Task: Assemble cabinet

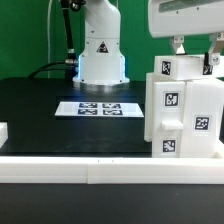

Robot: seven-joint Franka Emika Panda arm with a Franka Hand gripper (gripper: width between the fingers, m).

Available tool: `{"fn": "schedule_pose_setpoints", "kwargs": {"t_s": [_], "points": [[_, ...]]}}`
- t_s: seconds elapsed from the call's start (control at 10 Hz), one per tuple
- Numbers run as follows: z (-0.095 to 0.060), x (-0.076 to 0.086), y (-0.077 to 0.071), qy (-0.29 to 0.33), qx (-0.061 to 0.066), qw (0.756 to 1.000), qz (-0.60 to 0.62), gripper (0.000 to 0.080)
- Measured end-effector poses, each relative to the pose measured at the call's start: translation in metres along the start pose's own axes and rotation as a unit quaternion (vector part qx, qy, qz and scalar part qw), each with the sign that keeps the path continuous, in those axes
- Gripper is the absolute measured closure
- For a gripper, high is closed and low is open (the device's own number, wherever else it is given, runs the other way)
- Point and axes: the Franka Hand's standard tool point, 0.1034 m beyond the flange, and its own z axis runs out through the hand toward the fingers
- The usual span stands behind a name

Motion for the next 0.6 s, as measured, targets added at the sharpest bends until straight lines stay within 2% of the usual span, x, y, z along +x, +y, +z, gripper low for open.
{"fn": "schedule_pose_setpoints", "kwargs": {"t_s": [0.3, 0.6], "points": [[0.0001, -0.0025, -0.0011, -0.011, 0.003, 0.99, 0.137, 0.0242], [-0.0006, -0.0042, -0.0026, -0.012, 0.013, 0.955, 0.296, 0.0242]]}}
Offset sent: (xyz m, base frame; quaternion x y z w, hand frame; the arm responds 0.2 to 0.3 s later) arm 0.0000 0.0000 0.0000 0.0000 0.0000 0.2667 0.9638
